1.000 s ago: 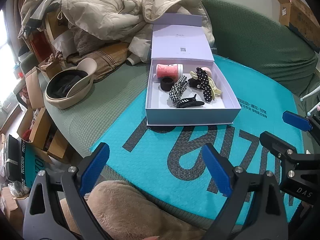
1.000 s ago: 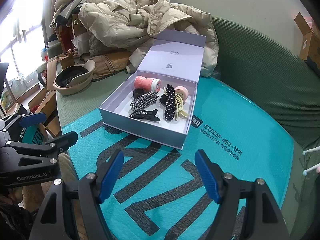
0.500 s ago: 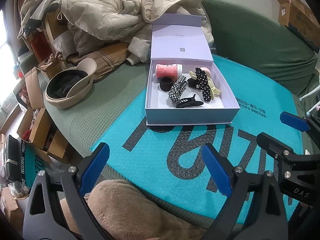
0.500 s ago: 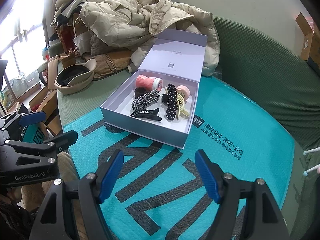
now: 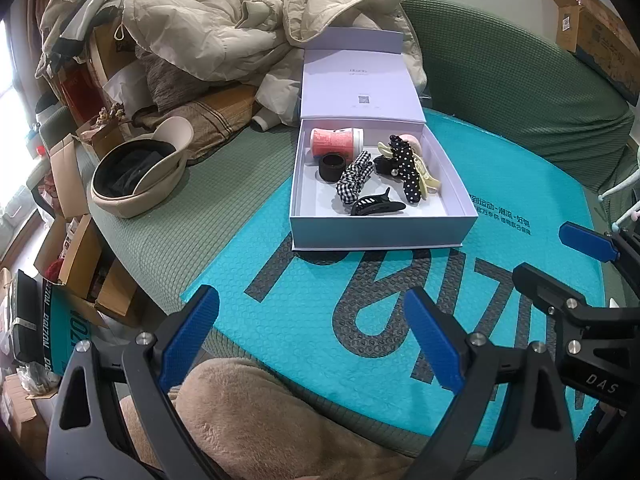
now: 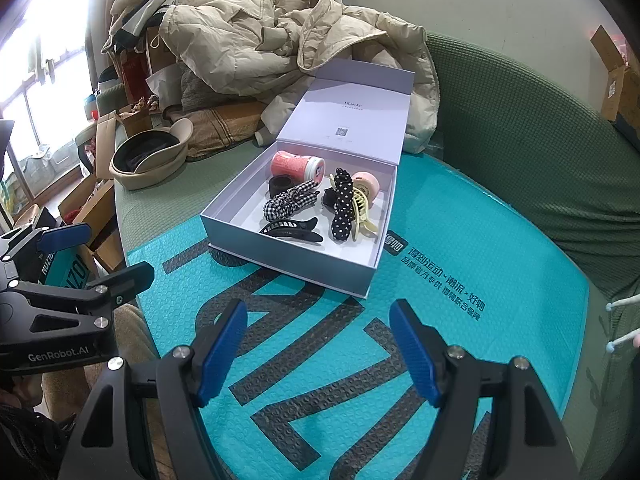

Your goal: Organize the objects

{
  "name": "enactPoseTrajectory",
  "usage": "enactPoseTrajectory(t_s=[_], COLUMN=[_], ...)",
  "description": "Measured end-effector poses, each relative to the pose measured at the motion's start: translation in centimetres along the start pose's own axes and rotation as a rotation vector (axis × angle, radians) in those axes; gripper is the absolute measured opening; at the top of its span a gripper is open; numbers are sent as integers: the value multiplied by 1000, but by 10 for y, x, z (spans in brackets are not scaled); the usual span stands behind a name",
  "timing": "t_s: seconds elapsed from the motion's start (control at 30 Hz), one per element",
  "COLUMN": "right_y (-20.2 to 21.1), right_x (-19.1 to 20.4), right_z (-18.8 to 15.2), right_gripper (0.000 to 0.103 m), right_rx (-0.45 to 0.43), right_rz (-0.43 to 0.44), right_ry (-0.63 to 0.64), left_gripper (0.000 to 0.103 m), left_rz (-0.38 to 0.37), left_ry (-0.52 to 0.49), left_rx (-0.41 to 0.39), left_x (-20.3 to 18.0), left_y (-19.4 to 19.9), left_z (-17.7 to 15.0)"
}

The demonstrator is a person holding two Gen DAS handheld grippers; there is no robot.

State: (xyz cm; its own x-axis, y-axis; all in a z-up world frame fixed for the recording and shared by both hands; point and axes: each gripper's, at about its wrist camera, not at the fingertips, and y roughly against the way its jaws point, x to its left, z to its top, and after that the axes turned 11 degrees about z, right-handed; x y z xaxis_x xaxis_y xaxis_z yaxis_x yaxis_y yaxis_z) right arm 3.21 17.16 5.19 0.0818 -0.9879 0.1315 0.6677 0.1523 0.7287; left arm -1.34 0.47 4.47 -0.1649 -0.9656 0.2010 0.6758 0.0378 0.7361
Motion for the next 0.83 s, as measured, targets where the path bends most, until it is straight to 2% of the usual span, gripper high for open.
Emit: enactPoseTrajectory(t_s=[0.83], right_y=[-3], right_x=[-2], right_z=[-3], right_gripper=[75], right_rx=[11], right_rz=[5], right_ry=[-1], left_gripper=[94], left_rz=[7], left_ry=[-3], left_rx=[0], left_x=[-1], left_y=[-1], left_z=[-3])
